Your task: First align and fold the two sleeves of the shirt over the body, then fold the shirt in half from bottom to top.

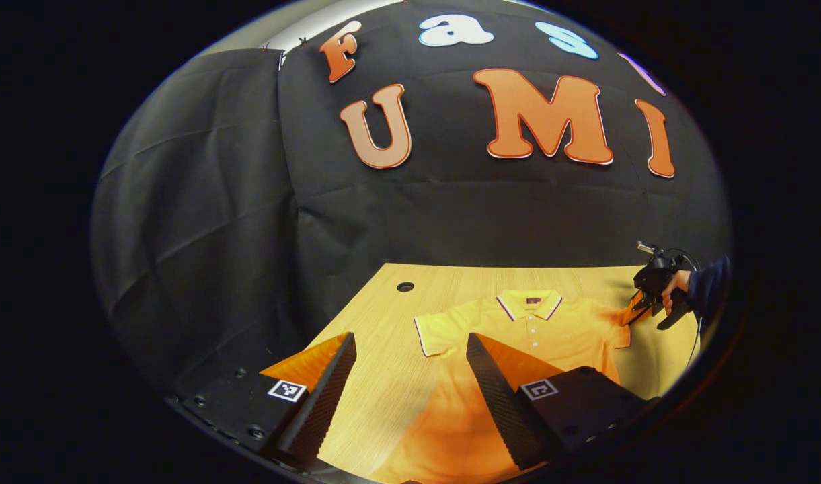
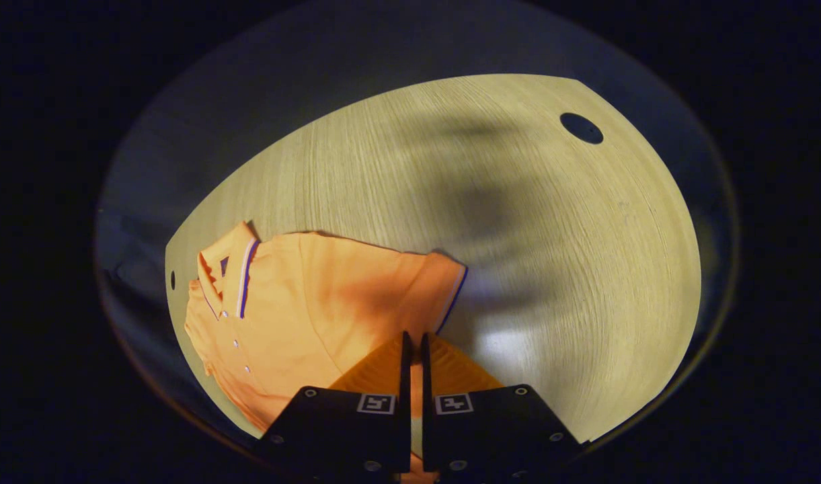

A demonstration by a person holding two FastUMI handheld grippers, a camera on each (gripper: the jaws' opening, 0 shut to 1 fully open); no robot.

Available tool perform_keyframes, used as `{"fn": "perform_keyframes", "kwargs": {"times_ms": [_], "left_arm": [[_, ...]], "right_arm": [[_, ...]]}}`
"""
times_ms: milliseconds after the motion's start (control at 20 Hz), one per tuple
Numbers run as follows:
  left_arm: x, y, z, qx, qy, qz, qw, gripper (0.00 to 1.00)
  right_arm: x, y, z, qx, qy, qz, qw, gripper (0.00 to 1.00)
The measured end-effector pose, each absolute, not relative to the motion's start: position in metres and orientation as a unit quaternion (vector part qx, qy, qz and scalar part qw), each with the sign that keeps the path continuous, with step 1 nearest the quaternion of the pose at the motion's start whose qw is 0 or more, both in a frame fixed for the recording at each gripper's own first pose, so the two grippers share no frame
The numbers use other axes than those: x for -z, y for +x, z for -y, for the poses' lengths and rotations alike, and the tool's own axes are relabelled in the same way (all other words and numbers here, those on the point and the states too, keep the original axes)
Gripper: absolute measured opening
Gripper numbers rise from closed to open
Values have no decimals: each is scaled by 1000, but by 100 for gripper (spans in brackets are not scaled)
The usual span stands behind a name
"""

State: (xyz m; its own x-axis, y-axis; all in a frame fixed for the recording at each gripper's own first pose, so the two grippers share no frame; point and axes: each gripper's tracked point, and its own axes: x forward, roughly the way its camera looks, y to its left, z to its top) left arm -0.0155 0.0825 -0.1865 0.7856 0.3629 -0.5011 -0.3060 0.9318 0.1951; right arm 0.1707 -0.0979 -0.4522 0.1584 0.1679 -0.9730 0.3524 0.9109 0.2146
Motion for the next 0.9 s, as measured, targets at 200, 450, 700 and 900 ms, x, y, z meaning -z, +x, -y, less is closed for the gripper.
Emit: {"fn": "perform_keyframes", "kwargs": {"times_ms": [200, 450, 700, 900], "left_arm": [[188, -16, -82, -177, 49, -276, 944, 99], [183, -16, -84, -178, 55, -269, 945, 99], [186, -22, -89, -190, 46, -272, 942, 99], [189, -31, -93, -199, 45, -274, 940, 99]], "right_arm": [[423, 181, 78, 40, 196, -627, 753, 7], [397, 196, 34, 0, 181, -613, 769, 7], [385, 208, -19, -40, 195, -612, 765, 7], [378, 204, -60, -79, 237, -620, 744, 20]]}}
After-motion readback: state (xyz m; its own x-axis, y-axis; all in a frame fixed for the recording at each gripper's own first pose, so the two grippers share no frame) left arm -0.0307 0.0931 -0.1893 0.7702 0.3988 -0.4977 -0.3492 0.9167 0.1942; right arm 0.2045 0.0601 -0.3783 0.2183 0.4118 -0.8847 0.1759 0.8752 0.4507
